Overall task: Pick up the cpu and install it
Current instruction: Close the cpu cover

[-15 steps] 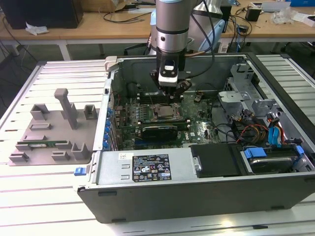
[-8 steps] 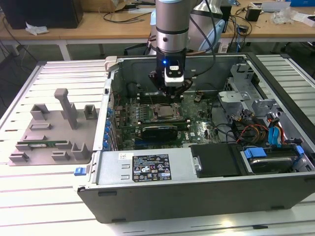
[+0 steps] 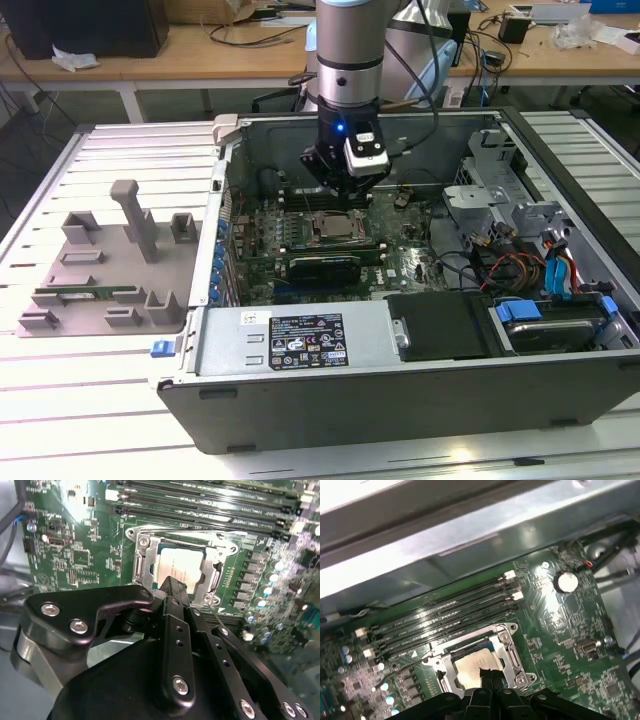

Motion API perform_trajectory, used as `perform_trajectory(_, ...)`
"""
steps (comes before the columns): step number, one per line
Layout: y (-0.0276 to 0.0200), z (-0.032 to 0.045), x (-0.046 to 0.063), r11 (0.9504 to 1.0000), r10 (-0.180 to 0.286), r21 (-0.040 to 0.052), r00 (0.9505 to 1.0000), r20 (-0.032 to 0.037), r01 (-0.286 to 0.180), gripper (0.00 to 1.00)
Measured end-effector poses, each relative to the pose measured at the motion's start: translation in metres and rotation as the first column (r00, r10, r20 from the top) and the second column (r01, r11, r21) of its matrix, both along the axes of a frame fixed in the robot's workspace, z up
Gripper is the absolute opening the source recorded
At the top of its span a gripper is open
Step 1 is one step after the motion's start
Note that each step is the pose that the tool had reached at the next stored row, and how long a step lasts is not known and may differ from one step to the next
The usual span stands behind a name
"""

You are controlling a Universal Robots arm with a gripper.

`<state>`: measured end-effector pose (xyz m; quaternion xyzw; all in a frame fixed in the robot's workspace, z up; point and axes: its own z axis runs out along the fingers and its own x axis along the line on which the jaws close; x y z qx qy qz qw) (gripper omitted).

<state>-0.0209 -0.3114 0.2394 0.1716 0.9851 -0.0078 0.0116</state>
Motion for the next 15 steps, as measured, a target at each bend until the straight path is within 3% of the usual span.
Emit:
perform_trajectory(4, 0.0000, 0.0000, 0.0000, 0.9969, 0.079, -0.0001, 0.9969, 0.0001, -0.079, 0.11)
perform_trajectory(7, 0.0000, -0.0002, 0.0000, 0.9896, 0.144, 0.0000, 0.9896, 0.0000, -0.144, 0.11)
perform_trajectory(9, -0.0001, -0.0006, 0.0000, 0.9824, 0.187, -0.0001, 0.9824, 0.0000, -0.187, 0.11)
perform_trajectory(11, 0.0000, -0.0020, 0.0000, 0.9682, 0.250, -0.0003, 0.9682, -0.0007, -0.250, 0.11)
perform_trajectory(15, 0.0000, -0.0044, -0.0009, 0.9500, 0.312, -0.0006, 0.9500, -0.0025, -0.312, 0.11)
